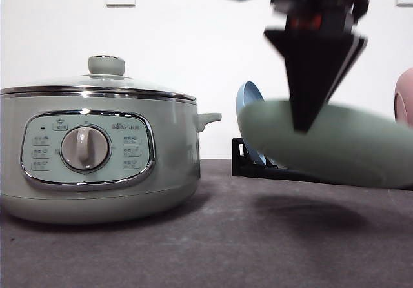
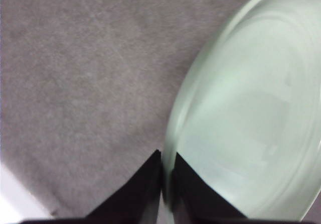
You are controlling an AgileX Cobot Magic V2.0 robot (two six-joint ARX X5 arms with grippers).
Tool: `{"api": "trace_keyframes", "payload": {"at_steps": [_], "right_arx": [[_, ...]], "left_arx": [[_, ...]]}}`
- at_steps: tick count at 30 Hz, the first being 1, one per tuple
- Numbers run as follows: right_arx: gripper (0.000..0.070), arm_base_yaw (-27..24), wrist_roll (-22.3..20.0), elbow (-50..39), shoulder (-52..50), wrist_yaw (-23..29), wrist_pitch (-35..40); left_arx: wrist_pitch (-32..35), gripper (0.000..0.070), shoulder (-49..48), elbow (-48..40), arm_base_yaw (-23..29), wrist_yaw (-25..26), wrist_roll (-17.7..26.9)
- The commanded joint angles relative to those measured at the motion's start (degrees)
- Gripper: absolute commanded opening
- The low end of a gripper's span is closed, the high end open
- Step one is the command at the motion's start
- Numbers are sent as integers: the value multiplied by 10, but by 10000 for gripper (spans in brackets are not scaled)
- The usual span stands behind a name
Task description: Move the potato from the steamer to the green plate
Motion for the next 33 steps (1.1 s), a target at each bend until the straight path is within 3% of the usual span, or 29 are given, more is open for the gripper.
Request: {"api": "trace_keyframes", "payload": {"at_steps": [1,11,17,19,23,33], "right_arx": [[4,13,12,-3,17,5,20],[4,33,12,-25,114,16,52],[13,33,15,-25,152,-4,51],[81,34,19,-25,153,-8,52],[321,34,29,-25,153,-8,50],[341,33,29,-15,110,-7,34]], "left_arx": [[4,556,4,15,-1,3,1],[2,556,4,15,-1,3,1],[2,556,4,15,-1,3,0],[2,556,4,15,-1,3,0],[2,556,4,15,-1,3,0],[2,556,4,15,-1,3,0]]}}
